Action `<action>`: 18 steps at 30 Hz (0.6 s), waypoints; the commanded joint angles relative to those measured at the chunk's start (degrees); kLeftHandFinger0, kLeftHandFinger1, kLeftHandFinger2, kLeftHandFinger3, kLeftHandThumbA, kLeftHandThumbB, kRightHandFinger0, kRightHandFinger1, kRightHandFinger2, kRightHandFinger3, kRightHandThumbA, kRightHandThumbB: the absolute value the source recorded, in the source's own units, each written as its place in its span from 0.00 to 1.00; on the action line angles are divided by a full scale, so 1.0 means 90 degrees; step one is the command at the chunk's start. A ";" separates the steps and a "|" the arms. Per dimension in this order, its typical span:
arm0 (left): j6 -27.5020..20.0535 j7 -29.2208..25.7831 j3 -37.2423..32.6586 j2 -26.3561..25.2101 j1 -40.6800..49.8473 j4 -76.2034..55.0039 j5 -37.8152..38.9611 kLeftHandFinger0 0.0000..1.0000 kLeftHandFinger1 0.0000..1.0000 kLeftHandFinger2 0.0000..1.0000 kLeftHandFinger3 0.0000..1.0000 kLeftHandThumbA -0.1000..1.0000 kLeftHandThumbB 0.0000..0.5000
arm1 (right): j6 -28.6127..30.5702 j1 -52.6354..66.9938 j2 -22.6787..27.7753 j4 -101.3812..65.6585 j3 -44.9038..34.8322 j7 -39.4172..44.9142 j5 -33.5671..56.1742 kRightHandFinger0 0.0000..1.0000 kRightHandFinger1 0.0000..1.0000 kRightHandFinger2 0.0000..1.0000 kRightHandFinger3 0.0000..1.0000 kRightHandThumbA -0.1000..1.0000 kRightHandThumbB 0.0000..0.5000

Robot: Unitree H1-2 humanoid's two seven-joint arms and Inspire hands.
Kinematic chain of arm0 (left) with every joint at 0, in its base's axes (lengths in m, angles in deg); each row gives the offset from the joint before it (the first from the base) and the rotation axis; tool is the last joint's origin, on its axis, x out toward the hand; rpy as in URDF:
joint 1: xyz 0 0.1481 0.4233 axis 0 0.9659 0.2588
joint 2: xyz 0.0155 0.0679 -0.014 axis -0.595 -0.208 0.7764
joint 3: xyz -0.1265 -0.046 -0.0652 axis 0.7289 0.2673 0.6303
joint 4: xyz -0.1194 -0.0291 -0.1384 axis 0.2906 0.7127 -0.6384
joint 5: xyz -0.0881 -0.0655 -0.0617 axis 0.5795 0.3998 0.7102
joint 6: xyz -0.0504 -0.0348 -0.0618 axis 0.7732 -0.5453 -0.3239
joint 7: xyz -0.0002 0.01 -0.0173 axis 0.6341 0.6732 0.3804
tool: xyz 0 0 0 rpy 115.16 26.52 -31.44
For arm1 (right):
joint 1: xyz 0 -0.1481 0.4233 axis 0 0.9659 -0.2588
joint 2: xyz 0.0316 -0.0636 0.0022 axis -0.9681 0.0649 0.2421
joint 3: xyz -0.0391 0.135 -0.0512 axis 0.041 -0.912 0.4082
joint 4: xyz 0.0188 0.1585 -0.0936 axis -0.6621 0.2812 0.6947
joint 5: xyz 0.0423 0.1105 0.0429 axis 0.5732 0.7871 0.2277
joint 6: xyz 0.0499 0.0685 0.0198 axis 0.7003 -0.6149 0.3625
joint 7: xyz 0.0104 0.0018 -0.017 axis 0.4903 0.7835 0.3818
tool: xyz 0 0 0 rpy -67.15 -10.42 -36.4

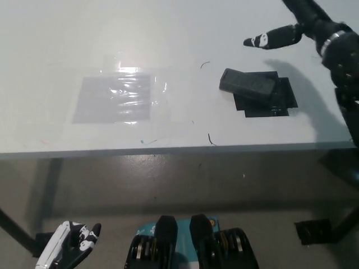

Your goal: A whiteboard eraser is kept on the black marked spot on the table infront of the robot and the robot uses its right hand to swipe it back and forth on the table twice to clean it

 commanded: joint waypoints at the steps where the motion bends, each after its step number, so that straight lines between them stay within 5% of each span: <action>1: -0.0094 0.0075 0.0123 -0.0256 0.0077 -0.0138 0.0089 0.00 0.00 0.00 0.00 0.61 0.58 | 0.1404 0.1651 0.0299 -0.7417 -0.2784 -0.1794 0.4429 1.00 1.00 1.00 1.00 0.86 1.00; 3: -0.0153 0.0067 0.0088 -0.0214 0.0135 -0.0075 0.0057 0.00 0.00 0.00 0.00 0.62 0.58 | 0.3123 0.3202 0.0070 -0.7606 -0.1833 -0.1947 0.3674 1.00 1.00 1.00 1.00 0.86 0.92; 4: -0.0142 0.0065 0.0067 -0.0204 0.0148 -0.0060 0.0026 0.00 0.00 0.00 0.00 0.63 0.59 | 0.3682 0.4260 0.0053 -0.7606 -0.1323 -0.1831 0.3515 1.00 1.00 1.00 1.00 1.00 0.96; 5: -0.0152 0.0062 0.0052 -0.0189 0.0163 -0.0032 0.0010 0.00 0.00 0.00 0.00 0.63 0.59 | 0.3844 0.4871 -0.0145 -0.7606 -0.0920 -0.1882 0.3545 1.00 1.00 1.00 1.00 1.00 0.64; 6: -0.0181 0.0057 0.0039 -0.0169 0.0199 0.0003 -0.0002 0.00 0.00 0.00 0.00 0.63 0.59 | 0.3875 0.5211 -0.0421 -0.7606 -0.0611 -0.1993 0.3561 1.00 1.00 1.00 1.00 1.00 0.53; 7: -0.0201 0.0059 0.0033 -0.0152 0.0253 0.0017 0.0007 0.00 0.00 0.00 0.00 0.64 0.59 | 0.4391 0.5846 -0.0817 -0.7606 -0.0334 -0.1884 0.2555 1.00 1.00 1.00 1.00 1.00 0.90; 8: -0.0237 0.0067 0.0032 -0.0144 0.0304 0.0031 0.0024 0.00 0.00 0.00 0.00 0.63 0.59 | 0.4595 0.6303 -0.0985 -0.7606 0.0025 -0.1810 0.2366 1.00 1.00 1.00 1.00 1.00 0.91; 9: -0.0256 0.0073 0.0032 -0.0132 0.0387 0.0037 0.0042 0.00 0.00 0.00 0.00 0.63 0.59 | 0.4363 0.6644 -0.0876 -0.7606 0.0574 -0.1669 0.3027 1.00 1.00 1.00 1.00 1.00 0.78; 10: -0.0272 0.0073 0.0026 -0.0126 0.0457 0.0034 0.0036 0.00 0.00 0.00 0.00 0.63 0.60 | 0.4357 0.6750 -0.0713 -0.7606 0.0900 -0.1399 0.3302 1.00 1.00 1.00 1.00 1.00 0.93; 12: -0.0261 0.0090 0.0012 -0.0126 0.0558 0.0014 0.0036 0.00 0.00 0.00 0.00 0.64 0.61 | 0.4192 0.7157 -0.0816 -0.7606 0.1368 -0.1059 0.3185 1.00 1.00 1.00 1.00 1.00 0.71; 13: -0.0232 0.0082 0.0003 -0.0125 0.0592 -0.0021 0.0008 0.00 0.00 0.00 0.00 0.64 0.61 | 0.4128 0.7419 -0.0765 -0.7576 0.1550 -0.0892 0.3176 1.00 1.00 1.00 1.00 1.00 0.14; 15: -0.0193 0.0063 -0.0012 -0.0129 0.0621 -0.0076 -0.0054 0.00 0.00 0.00 0.00 0.66 0.62 | 0.4779 0.7755 -0.1002 -0.7302 0.1467 -0.1187 0.1659 1.00 1.00 1.00 1.00 1.00 0.36; 16: -0.0182 0.0034 -0.0017 -0.0149 0.0611 -0.0072 -0.0135 0.00 0.00 0.00 0.00 0.68 0.61 | 0.5016 0.8009 -0.1254 -0.7229 0.1483 -0.1391 0.1267 1.00 1.00 1.00 1.00 0.90 0.48; 17: -0.0192 0.0021 -0.0013 -0.0162 0.0587 -0.0054 -0.0164 0.00 0.00 0.00 0.00 0.68 0.61 | 0.5095 0.8119 -0.1446 -0.7209 0.1513 -0.1484 0.1306 1.00 1.00 1.00 1.00 0.82 0.47; 18: -0.0212 0.0023 -0.0008 -0.0157 0.0564 -0.0028 -0.0148 0.00 0.00 0.00 0.00 0.68 0.61 | 0.5127 0.8125 -0.1346 -0.7194 0.1473 -0.1434 0.1376 1.00 1.00 1.00 1.00 0.99 0.58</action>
